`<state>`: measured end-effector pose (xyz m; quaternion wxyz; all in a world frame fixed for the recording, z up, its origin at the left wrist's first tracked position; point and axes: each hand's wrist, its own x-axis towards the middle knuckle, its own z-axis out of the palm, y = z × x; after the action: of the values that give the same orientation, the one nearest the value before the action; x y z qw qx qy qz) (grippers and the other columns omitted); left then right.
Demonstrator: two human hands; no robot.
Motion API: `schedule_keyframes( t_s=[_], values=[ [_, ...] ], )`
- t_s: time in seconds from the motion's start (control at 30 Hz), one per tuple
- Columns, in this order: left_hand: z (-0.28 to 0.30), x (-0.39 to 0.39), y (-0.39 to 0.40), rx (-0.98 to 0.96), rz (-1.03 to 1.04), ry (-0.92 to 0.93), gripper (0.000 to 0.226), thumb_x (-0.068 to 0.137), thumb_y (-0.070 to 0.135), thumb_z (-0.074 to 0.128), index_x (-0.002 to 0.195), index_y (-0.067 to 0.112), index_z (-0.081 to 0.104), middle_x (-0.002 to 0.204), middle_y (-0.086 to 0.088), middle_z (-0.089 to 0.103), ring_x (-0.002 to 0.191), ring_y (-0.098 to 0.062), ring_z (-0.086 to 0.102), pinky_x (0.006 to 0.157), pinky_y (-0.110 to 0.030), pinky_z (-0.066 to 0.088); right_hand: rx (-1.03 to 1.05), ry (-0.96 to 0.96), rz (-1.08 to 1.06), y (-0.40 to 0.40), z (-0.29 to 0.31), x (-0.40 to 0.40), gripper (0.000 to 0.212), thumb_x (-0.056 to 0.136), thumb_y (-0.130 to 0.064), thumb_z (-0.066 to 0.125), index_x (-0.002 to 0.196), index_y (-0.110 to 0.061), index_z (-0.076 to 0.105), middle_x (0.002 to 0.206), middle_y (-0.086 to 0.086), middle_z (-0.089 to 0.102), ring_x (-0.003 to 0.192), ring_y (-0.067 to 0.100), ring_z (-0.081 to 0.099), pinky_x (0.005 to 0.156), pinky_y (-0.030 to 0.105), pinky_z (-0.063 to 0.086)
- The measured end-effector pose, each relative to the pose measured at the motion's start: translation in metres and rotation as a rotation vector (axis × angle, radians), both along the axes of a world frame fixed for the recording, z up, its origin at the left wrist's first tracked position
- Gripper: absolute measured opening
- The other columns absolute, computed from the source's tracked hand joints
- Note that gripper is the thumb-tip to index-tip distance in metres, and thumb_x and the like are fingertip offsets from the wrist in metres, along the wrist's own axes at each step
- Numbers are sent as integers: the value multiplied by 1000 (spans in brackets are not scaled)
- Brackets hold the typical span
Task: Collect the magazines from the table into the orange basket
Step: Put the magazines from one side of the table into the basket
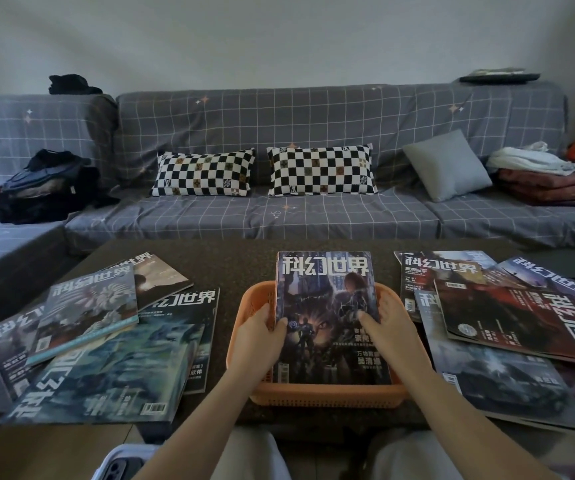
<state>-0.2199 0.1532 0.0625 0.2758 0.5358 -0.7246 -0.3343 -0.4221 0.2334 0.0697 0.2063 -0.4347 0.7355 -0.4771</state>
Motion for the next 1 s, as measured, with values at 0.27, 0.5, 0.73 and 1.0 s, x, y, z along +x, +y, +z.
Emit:
schedule_keyframes(
  t_s=[0.27, 0.5, 0.73, 1.0],
  values=[
    [19, 25, -1, -125, 87, 164, 38, 95, 33, 53, 133, 27, 53, 124, 12, 63, 86, 17, 55, 64, -2, 38, -155, 33, 96, -16, 23, 42, 51, 87, -27, 64, 134, -18, 45, 129, -4, 56, 106, 5, 57, 87, 12, 45],
    [25, 85, -13, -123, 193, 212, 40, 95, 26, 54, 135, 19, 51, 127, 4, 61, 102, 0, 54, 76, -9, 39, -157, -34, 358, -54, 28, 113, 31, 87, -26, 63, 118, -28, 54, 105, -15, 63, 94, -4, 60, 73, 6, 49],
    [11, 152, -37, -84, 351, 239, 32, 95, 26, 55, 126, 21, 57, 94, 17, 58, 87, 2, 58, 67, -15, 50, -64, -51, 541, -108, 21, 188, 29, 88, -25, 63, 117, -22, 59, 102, -10, 64, 97, 4, 61, 85, 26, 54],
    [-23, 220, -83, -61, 497, 170, 36, 97, 28, 52, 130, 15, 56, 122, 0, 63, 105, -11, 58, 81, -23, 48, 140, 5, 605, -182, -2, 253, 27, 89, -27, 61, 115, -21, 60, 96, -6, 63, 88, 11, 62, 82, 31, 54]
  ],
)
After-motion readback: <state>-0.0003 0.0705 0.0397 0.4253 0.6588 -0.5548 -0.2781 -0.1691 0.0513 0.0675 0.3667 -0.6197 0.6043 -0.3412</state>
